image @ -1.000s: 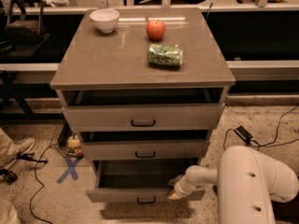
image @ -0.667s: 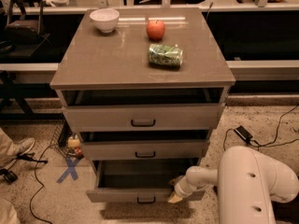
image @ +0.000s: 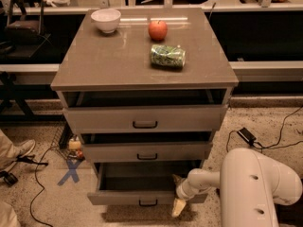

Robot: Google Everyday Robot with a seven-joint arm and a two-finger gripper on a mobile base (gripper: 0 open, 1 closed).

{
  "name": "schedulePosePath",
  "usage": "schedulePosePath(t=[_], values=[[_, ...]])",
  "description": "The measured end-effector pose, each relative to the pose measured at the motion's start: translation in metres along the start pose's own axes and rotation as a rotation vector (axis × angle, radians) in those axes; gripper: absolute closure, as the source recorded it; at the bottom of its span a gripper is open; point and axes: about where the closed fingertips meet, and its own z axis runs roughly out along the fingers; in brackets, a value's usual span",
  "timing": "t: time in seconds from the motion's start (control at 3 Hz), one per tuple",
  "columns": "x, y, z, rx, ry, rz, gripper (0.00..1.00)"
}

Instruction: Open bottom drawer

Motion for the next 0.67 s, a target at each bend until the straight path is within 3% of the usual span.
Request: schedulePosePath(t=[0.33,0.67], values=[[0.002,0.022,0.006,-0.042,0.026,-0.022,0.00],[0.009,0.051,0.011,-0.074,0.064,-0.011,0.17]])
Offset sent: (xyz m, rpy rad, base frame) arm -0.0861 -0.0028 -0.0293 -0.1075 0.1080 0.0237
